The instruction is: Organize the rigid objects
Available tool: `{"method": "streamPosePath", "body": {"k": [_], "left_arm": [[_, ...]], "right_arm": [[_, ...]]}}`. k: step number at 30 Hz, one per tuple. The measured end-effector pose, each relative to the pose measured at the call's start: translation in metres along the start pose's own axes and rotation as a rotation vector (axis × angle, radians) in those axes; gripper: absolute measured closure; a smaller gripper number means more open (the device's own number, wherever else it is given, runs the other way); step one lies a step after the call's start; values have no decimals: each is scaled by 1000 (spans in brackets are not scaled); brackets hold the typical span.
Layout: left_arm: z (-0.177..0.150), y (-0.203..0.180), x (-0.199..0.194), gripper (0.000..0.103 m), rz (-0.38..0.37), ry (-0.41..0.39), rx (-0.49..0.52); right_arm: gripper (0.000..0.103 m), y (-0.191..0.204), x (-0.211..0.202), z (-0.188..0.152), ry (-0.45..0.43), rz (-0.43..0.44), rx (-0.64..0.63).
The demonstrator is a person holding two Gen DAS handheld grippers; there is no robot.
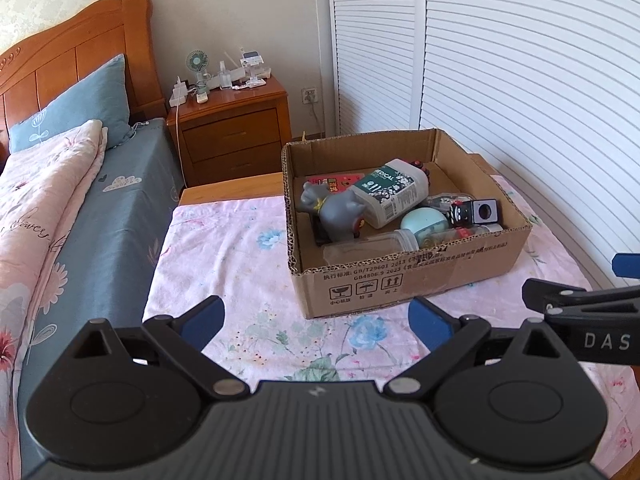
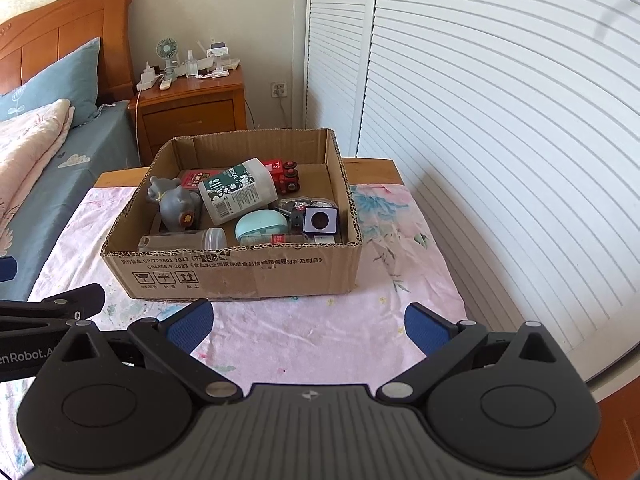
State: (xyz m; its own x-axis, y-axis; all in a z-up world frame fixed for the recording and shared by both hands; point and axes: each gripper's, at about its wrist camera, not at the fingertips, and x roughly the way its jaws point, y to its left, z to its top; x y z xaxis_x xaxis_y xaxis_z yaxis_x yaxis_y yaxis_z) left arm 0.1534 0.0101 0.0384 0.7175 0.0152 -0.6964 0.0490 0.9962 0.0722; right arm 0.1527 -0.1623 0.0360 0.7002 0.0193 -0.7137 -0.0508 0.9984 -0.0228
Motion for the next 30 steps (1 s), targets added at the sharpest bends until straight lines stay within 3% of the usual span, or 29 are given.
{"method": "streamPosePath", "body": {"k": [30], "left_arm": [[0, 0, -4, 5, 6, -5, -2]], "right_arm": [[0, -1, -2, 0, -12, 15, 9]]}}
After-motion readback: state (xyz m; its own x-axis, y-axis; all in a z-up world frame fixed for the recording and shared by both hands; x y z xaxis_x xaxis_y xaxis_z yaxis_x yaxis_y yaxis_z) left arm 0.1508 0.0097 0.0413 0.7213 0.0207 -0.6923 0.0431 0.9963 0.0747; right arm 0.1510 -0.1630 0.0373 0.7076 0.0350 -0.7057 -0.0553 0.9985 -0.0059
